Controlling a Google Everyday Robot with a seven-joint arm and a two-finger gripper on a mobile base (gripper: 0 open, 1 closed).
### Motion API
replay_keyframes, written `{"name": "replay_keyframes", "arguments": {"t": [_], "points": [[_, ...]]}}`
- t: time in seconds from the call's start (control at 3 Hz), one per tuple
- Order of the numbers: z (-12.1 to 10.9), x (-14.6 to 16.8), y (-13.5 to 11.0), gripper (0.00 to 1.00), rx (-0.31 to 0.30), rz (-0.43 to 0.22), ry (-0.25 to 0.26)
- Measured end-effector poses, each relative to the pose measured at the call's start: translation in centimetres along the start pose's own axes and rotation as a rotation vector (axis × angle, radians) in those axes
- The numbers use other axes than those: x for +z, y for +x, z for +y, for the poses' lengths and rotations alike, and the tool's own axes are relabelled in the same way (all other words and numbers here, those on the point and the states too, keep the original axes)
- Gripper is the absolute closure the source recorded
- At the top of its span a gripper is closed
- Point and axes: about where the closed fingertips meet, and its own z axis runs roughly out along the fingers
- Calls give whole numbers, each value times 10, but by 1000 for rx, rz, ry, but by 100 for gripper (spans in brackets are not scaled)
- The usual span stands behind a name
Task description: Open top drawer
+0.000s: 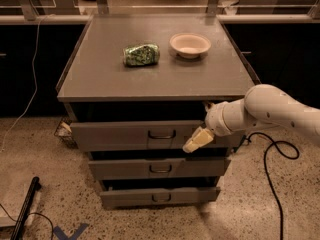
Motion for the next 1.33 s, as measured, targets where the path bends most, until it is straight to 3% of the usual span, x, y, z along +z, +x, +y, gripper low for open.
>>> {"name": "replay_keyframes", "arguments": {"t": [1.0,1.33], "points": [[3,2,21,0,29,16,5],[3,2,21,26,29,16,5]]}}
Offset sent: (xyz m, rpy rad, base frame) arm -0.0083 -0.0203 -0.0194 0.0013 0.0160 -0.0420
